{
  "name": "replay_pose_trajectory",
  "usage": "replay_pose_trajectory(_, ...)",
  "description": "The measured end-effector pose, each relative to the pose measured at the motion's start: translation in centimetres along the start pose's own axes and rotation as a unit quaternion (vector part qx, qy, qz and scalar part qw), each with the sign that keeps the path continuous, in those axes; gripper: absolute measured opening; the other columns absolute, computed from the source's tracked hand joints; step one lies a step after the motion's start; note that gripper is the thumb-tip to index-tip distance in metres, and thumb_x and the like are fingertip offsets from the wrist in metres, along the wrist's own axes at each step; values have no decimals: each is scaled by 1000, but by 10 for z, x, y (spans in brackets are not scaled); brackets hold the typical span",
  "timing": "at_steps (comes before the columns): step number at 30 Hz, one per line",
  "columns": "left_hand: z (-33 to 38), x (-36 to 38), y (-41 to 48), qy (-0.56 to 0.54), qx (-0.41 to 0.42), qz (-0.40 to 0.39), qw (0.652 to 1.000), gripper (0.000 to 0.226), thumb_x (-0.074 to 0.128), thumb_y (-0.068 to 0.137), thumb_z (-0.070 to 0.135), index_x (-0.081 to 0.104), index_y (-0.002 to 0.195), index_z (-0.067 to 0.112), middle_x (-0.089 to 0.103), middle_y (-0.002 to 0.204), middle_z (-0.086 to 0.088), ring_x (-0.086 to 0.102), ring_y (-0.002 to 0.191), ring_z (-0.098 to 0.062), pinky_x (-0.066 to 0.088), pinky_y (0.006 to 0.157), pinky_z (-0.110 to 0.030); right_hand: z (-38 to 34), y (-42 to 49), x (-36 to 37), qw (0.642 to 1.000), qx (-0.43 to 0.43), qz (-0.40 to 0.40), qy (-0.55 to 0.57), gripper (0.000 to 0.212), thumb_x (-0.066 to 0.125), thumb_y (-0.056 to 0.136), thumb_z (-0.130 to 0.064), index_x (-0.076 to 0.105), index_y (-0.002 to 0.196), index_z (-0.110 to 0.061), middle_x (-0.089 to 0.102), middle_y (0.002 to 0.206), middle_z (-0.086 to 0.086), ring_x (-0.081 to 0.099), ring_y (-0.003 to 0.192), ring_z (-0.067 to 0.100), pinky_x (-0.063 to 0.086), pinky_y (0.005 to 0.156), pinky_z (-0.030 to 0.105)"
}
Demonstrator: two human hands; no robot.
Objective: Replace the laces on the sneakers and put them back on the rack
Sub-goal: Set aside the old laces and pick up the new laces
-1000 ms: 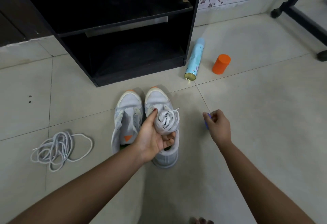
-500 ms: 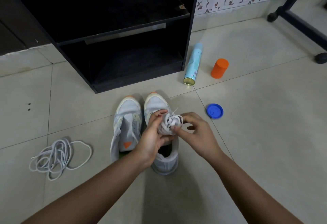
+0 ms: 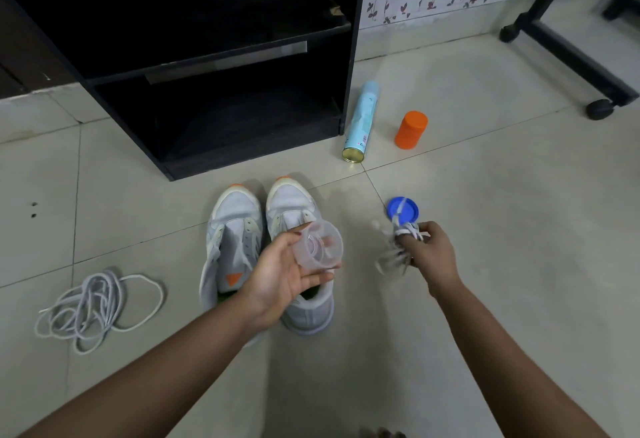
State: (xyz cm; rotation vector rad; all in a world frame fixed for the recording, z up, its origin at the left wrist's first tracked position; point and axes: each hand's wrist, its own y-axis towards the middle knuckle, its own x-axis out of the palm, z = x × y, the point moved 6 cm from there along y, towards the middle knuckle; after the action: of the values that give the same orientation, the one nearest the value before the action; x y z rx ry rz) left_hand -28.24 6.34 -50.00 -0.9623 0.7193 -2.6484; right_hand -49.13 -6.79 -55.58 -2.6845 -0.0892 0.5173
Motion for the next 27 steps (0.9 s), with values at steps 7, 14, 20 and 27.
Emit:
replay_pose_trajectory(7, -10, 18, -5, 25, -25, -8, 999, 61, 55, 78, 33, 47, 133, 8, 54, 134, -20, 69, 94, -35, 59, 76, -31, -14, -14, -2, 908, -206, 58, -360, 41, 65, 86, -26, 56, 122, -9, 58, 123, 10, 53, 109, 33, 44, 85, 38)
replay_pose_trajectory(14, -21, 19, -4, 135, -21, 3, 991, 36, 44, 100, 27, 48, 133, 16, 58, 133, -9, 62, 114, -27, 52, 96, -35, -56, -97, 47, 954, -254, -154, -53, 18, 67, 85, -13, 66, 91, -30, 68, 87, -18, 64, 70, 7, 56, 62, 29)
replay_pose_trajectory(20, -19, 5, -15, 148, -1, 80, 986, 25, 44, 100, 16, 55, 123, 13, 63, 122, -10, 62, 113, -24, 50, 94, -28, 0, -43, 25, 941, -190, -31, -277, 12, 58, 84, -8, 68, 84, -15, 64, 70, -2, 61, 71, 24, 36, 57, 25)
replay_pose_trajectory(27, 3, -25, -40, 88, 153, 192, 965, 28, 39, 98, -1, 64, 93, 9, 63, 82, -6, 60, 52, -13, 52, 50, -22, 1, -48, 39, 845, -216, -25, -488, 31, 58, 79, -21, 66, 109, -18, 67, 104, 6, 62, 96, 32, 49, 69, 34)
